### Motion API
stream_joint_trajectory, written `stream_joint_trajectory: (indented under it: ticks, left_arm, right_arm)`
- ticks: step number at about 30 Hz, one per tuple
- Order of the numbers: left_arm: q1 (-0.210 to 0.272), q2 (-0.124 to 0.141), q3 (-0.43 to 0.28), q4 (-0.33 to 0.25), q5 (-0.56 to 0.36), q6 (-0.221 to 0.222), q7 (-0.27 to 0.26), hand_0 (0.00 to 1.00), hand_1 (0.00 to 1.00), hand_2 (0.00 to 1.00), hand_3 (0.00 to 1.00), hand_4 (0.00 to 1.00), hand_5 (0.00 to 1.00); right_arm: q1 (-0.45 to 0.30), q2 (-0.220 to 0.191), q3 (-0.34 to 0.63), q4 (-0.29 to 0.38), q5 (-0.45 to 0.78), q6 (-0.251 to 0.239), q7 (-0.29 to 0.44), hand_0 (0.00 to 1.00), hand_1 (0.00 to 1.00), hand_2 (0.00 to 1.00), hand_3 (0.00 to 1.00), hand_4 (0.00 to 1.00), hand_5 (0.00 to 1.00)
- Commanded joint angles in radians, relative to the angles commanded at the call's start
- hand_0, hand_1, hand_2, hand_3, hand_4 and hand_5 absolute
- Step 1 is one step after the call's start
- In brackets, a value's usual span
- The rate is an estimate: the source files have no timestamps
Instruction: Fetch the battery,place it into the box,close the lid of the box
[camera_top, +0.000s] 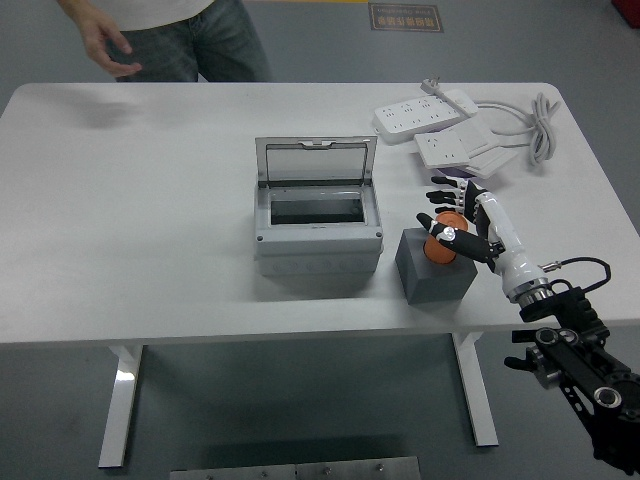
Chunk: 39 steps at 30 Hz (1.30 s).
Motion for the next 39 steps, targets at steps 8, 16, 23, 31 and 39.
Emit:
stream_joint_trajectory:
  ticks: [8,16,23,31,39]
  left_arm:
    - [-0.002,0.002,-0.008,0.000,0.013,-0.004,0.005,0.625,0.697,0.584,0.581,0.587,0.002]
    - [-0.006,0.000,-0.008,0.000,0.014,-0.006,0.006,0.618,0.697,0.584,0.581,0.586,0.002]
    - [-0.013,0.001,-0.006,0.000,0.011,-0.005,0.002,0.618,0.697,0.584,0.581,0.587,0.002]
    - [-0.014,0.002,-0.008,0.001,0.011,-0.007,0.001,0.616,0.698,0.583,0.581,0.586,0.002]
    - [-0.016,0.004,-0.010,0.001,0.014,-0.008,0.001,0.615,0.697,0.584,0.582,0.588,0.002]
  right_arm:
    - [0.010,-0.014,-0.037,-0.008,0.001,-0.001,-0.005,0.528,0.632,0.610,0.701,0.748,0.083]
    - [0.018,-0.022,-0.052,-0.018,0.001,-0.010,-0.004,0.541,0.629,0.612,0.687,0.701,0.012]
    - [0.021,-0.020,-0.050,-0.021,-0.001,-0.016,-0.004,0.542,0.631,0.615,0.677,0.697,0.008]
    - [0.024,-0.019,-0.051,-0.024,-0.001,-0.020,-0.005,0.550,0.629,0.604,0.660,0.663,0.018]
    - [0.024,-0.018,-0.056,-0.027,0.012,-0.020,-0.006,0.517,0.611,0.585,0.624,0.613,0.035]
